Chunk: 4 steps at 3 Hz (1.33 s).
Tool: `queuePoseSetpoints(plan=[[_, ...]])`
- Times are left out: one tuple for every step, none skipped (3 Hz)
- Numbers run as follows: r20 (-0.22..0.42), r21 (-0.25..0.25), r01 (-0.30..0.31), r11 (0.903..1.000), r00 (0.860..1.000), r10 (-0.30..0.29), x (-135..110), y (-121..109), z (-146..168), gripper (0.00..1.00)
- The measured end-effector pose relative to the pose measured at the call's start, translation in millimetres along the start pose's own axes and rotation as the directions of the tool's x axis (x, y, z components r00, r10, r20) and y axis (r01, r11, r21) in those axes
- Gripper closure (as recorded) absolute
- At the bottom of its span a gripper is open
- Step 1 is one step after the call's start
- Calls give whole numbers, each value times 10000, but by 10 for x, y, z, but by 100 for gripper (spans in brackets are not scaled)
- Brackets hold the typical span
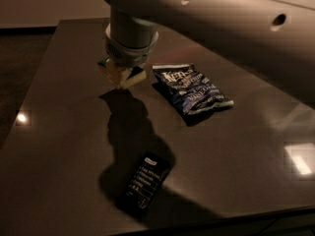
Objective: Move sponge near blue chip bag
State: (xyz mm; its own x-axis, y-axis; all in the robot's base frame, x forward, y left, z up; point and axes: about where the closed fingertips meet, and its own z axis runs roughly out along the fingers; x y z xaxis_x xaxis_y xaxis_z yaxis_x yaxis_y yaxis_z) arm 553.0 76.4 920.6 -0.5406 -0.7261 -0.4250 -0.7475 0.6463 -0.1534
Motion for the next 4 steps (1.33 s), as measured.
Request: queuePoseSetpoints(plan=[[68,-514,-273,9983,9996,277,176,-219,85,100],[15,-950,-306,9950,9995,309,258,-350,179,82],[-75,-1183,-458,9919,9989,453,335,-436,220,59],[-260,-1291,-584,9899,9981,555,399,-481,231,35]])
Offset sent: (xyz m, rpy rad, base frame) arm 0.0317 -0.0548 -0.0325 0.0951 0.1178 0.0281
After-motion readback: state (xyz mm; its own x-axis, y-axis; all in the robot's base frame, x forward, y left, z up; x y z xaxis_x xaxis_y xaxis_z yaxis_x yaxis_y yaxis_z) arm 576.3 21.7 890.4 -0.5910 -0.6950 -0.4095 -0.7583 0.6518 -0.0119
